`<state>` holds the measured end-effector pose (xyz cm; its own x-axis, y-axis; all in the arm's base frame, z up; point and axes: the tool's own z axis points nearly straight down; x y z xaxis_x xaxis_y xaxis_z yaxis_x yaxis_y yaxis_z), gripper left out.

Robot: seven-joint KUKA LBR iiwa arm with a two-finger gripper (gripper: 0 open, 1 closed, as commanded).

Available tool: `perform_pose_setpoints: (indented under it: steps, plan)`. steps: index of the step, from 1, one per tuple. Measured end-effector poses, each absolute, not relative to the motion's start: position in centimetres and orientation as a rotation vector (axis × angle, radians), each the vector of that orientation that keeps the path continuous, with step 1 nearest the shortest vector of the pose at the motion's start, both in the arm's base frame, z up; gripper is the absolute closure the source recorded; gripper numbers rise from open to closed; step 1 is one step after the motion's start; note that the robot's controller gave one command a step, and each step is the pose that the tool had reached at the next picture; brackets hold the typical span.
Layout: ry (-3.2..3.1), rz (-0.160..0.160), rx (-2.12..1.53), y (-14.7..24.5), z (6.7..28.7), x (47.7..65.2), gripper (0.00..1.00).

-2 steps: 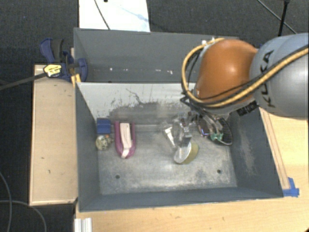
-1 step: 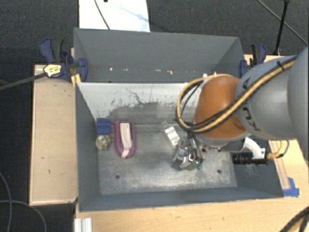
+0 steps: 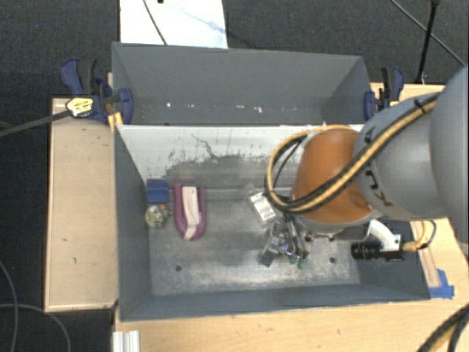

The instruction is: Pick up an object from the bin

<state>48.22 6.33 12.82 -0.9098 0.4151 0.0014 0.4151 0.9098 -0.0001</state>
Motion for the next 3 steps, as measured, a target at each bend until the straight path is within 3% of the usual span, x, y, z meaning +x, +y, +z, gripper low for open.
perform_pose_setpoints:
  steps: [1, 2, 3]
  plan:
    - [-3.006, -0.002, -0.929, 5.3, 15.3, 48.2, 1.0]
    - [-2.944, 0.0, -1.088, 5.2, 13.5, 48.3, 1.0]
    - [-2.96, -0.005, -1.071, 5.8, 18.7, 49.1, 1.0]
